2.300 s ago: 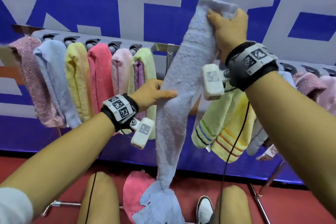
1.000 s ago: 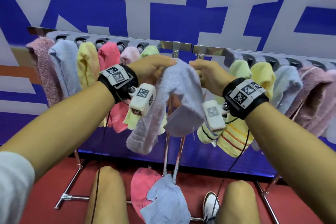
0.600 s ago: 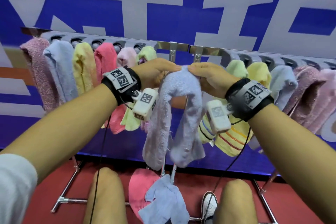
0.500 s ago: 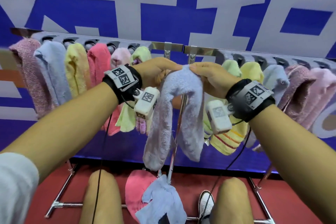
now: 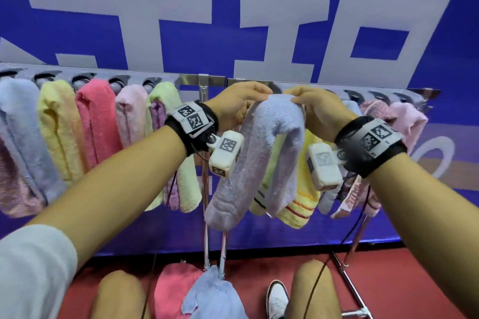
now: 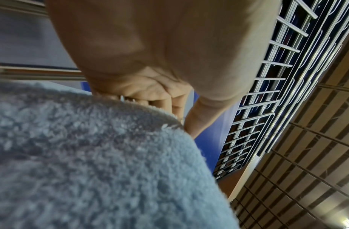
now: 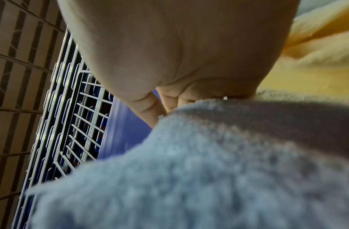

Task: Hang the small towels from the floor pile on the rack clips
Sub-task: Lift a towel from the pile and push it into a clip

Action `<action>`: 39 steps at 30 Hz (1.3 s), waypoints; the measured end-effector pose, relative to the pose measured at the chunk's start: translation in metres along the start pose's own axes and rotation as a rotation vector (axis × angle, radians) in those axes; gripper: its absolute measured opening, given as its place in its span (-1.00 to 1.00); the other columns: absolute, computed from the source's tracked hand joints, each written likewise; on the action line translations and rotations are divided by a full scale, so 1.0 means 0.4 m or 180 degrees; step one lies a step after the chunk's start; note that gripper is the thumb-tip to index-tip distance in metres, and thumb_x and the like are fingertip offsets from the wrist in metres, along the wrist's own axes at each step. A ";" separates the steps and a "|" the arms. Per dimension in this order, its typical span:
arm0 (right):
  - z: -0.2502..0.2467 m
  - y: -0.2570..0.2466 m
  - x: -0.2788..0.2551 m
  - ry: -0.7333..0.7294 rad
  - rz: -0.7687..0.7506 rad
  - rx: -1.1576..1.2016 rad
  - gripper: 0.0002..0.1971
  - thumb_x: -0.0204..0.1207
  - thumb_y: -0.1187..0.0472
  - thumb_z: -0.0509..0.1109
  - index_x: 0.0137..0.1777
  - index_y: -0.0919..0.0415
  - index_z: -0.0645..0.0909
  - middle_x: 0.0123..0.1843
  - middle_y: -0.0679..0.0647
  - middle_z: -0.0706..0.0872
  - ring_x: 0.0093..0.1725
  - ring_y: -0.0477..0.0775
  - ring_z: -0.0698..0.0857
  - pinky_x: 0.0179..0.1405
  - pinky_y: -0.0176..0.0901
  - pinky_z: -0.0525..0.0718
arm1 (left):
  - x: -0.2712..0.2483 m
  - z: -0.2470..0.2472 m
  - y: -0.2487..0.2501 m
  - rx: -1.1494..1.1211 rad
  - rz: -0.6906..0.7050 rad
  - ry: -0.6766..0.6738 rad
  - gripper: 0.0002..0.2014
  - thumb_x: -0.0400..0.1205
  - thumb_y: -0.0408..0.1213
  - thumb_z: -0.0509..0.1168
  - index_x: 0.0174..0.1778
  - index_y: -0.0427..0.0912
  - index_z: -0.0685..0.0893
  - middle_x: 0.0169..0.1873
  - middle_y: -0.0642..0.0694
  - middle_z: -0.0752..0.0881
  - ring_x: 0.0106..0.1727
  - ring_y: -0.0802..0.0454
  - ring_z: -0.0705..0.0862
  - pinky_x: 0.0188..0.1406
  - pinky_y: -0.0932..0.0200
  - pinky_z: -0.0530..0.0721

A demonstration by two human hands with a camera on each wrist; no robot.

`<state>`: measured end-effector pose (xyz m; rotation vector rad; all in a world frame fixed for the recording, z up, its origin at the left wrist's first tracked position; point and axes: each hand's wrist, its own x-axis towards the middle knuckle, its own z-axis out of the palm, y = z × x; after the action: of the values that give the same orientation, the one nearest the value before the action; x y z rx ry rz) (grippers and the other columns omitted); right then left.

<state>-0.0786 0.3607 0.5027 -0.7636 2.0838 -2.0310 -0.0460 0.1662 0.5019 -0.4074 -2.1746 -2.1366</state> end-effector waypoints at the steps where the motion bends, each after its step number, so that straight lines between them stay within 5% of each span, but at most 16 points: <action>1: -0.009 0.004 0.003 0.0061 -0.0024 0.0029 -0.77 0.58 0.48 0.15 -0.11 0.29 0.64 -0.11 0.16 0.72 -0.07 0.10 0.69 -0.05 -0.08 0.64 | 0.012 0.005 -0.005 -0.0020 -0.0005 0.0002 -0.91 0.63 -0.46 0.30 -0.07 -0.21 0.69 -0.38 -0.04 0.70 -0.49 0.11 0.63 -0.60 0.32 0.54; 6: -0.046 0.030 0.022 0.0381 -0.0035 -0.0039 -0.78 0.57 0.48 0.18 -0.12 0.28 0.65 -0.09 0.17 0.71 -0.06 0.08 0.67 -0.03 -0.09 0.65 | 0.065 0.034 -0.025 -0.0028 -0.0072 0.0009 -0.91 0.61 -0.44 0.34 -0.09 -0.16 0.66 -0.28 -0.08 0.66 -0.35 0.05 0.60 -0.42 0.21 0.50; 9: -0.061 0.030 0.043 0.0691 -0.0124 -0.0126 -0.75 0.55 0.49 0.19 -0.21 0.24 0.64 -0.14 0.12 0.70 -0.11 0.07 0.66 -0.07 -0.12 0.63 | 0.096 0.054 -0.035 -0.0055 -0.0071 0.0090 -0.88 0.64 -0.46 0.31 -0.13 -0.15 0.62 -0.39 -0.01 0.64 -0.47 0.13 0.57 -0.54 0.28 0.48; 13: -0.077 0.017 0.093 0.1058 -0.0109 -0.0731 -0.75 0.54 0.45 0.22 -0.27 0.16 0.61 -0.19 0.09 0.69 -0.10 0.08 0.62 -0.05 -0.08 0.61 | 0.151 0.064 -0.043 0.0022 0.0035 0.0239 -0.88 0.66 -0.44 0.30 -0.13 -0.14 0.61 -0.30 -0.03 0.63 -0.40 0.11 0.57 -0.53 0.28 0.52; 18: -0.093 0.008 0.138 0.1087 0.0049 -0.1593 -0.70 0.57 0.43 0.10 -0.24 0.11 0.55 -0.22 0.00 0.63 -0.18 -0.01 0.59 -0.25 -0.19 0.52 | 0.213 0.063 -0.066 0.0124 0.0032 0.0346 -0.87 0.65 -0.44 0.30 -0.14 -0.12 0.61 -0.24 -0.06 0.63 -0.28 0.04 0.58 -0.42 0.23 0.55; 21: -0.100 0.009 0.162 0.0949 0.0210 -0.1930 -0.70 0.56 0.44 0.03 -0.21 0.12 0.53 -0.20 -0.12 0.57 -0.16 -0.09 0.55 -0.10 -0.18 0.48 | 0.245 0.059 -0.083 0.0193 0.0069 0.0378 -0.89 0.66 -0.45 0.29 -0.10 -0.15 0.60 -0.19 -0.07 0.63 -0.23 0.04 0.59 -0.38 0.22 0.58; 27: -0.103 0.003 0.209 0.0999 0.0282 -0.1969 -0.68 0.48 0.46 -0.01 -0.20 0.11 0.51 -0.18 0.08 0.61 -0.07 0.11 0.58 -0.12 -0.08 0.55 | 0.297 0.045 -0.096 0.0285 0.0165 0.0541 -0.87 0.66 -0.44 0.30 -0.15 -0.14 0.59 -0.24 -0.04 0.62 -0.29 0.09 0.59 -0.44 0.30 0.58; 32: -0.103 0.017 0.240 0.0967 0.0264 -0.2456 -0.72 0.54 0.41 0.02 -0.05 0.15 0.54 -0.06 0.11 0.66 0.01 0.15 0.60 -0.05 -0.08 0.55 | 0.329 0.039 -0.119 0.0566 0.0360 0.0648 -0.87 0.63 -0.45 0.35 -0.15 -0.15 0.58 -0.20 -0.04 0.62 -0.18 0.05 0.58 -0.12 0.15 0.59; 36: -0.099 0.026 0.252 0.0916 0.0287 -0.3310 -0.78 0.63 0.30 0.18 0.19 0.15 0.58 0.18 0.13 0.65 0.20 0.20 0.61 0.00 -0.12 0.49 | 0.322 0.035 -0.156 0.0839 0.0307 0.0645 -0.90 0.64 -0.29 0.38 -0.07 -0.12 0.56 -0.21 0.00 0.62 -0.26 0.09 0.57 -0.31 0.21 0.55; 39: -0.110 0.033 0.240 0.1197 -0.0028 -0.3469 -0.85 0.60 0.27 0.30 0.12 0.17 0.62 0.17 0.17 0.70 0.17 0.24 0.64 -0.06 -0.10 0.51 | 0.313 0.030 -0.171 0.0855 0.0318 0.0669 -0.87 0.64 -0.18 0.39 -0.09 -0.06 0.56 -0.22 -0.02 0.62 -0.24 0.05 0.55 -0.29 0.15 0.52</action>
<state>-0.1839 0.3575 0.5174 -0.4695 3.3916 -0.9189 -0.1809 0.1957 0.4636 -0.2531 -2.2254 -1.7191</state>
